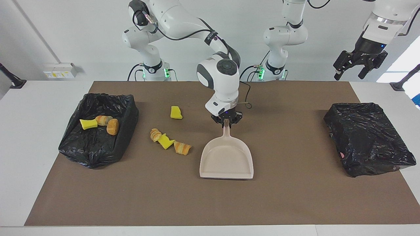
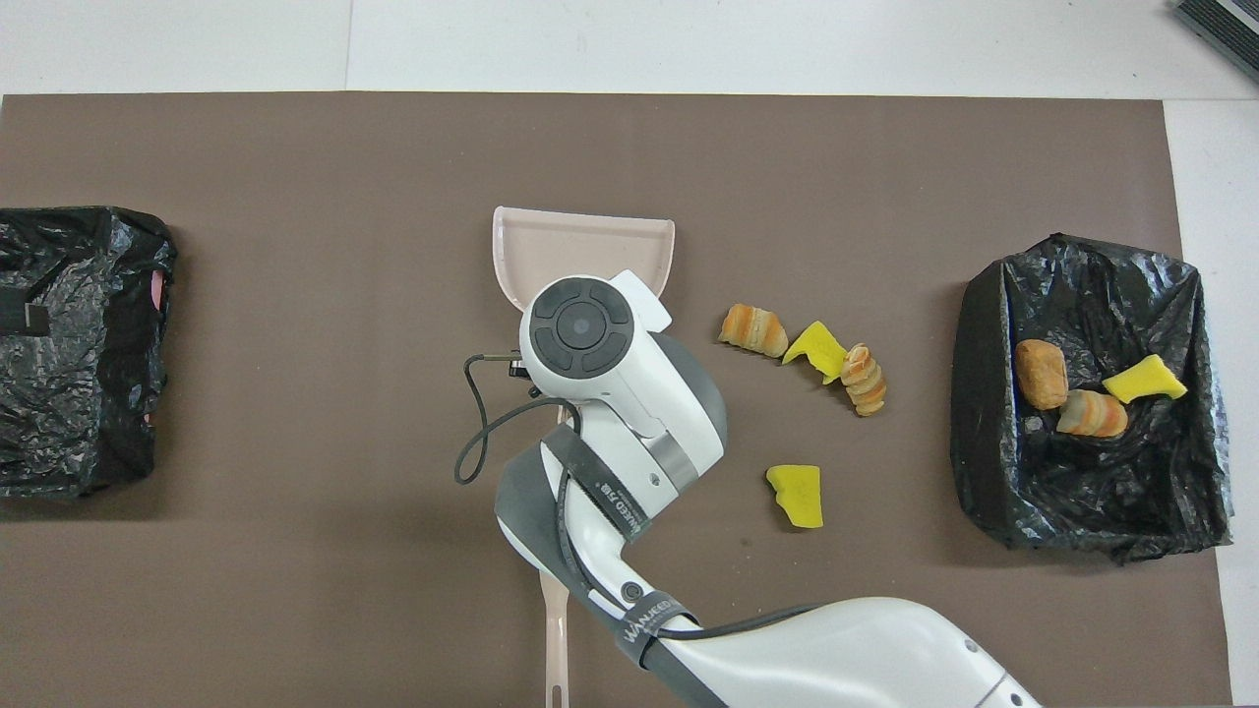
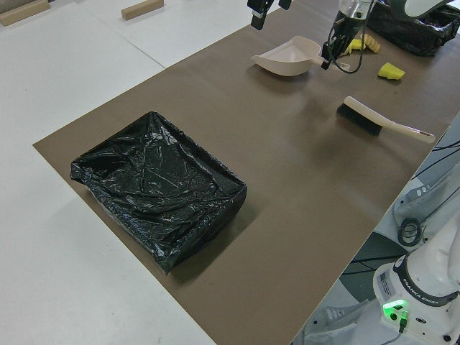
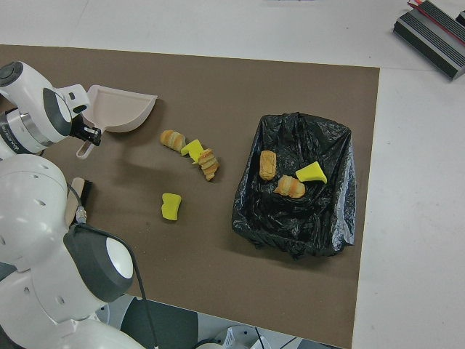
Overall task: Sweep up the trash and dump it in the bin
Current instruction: 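Lower the dustpan onto the mat center and release it with the right gripper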
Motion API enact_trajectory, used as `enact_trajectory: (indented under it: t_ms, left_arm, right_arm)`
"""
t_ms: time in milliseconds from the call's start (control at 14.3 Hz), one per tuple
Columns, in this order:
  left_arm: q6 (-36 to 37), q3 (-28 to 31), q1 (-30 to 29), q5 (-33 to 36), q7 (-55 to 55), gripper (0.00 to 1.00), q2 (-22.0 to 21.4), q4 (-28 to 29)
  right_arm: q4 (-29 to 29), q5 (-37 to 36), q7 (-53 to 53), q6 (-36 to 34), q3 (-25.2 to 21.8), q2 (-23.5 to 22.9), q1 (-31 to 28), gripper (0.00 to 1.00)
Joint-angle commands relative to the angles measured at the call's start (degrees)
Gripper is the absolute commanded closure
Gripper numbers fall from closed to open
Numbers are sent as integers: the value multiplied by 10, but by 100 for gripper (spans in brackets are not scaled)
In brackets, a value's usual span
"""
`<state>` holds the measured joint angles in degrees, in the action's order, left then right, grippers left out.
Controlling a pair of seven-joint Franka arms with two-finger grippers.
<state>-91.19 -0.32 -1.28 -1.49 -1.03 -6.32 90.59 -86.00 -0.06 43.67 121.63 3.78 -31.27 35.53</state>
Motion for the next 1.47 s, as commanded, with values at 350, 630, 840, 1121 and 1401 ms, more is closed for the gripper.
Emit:
enact_trajectory:
  t_ms: [350, 630, 840, 1121, 1401]
  left_arm:
    - [11, -2, -9, -7, 7, 0, -4, 0]
    - [8, -2, -8, -7, 7, 0, -3, 0]
    - [8, -2, -7, -7, 9, 0, -3, 0]
    - [5, -2, -5, -7, 9, 0, -6, 7]
    - [1, -2, -6, -7, 11, 0, -5, 7]
  right_arm:
    - [29, -28, 6, 5, -2, -5, 9, 0]
    - [12, -12, -1, -43, 0, 52, 9, 0]
    - [-48, 35, 1, -67, 0, 119, 8, 0]
    - [-151, 60, 13, -72, 0, 204, 36, 0]
    - [-231, 87, 41, -60, 0, 255, 76, 0]
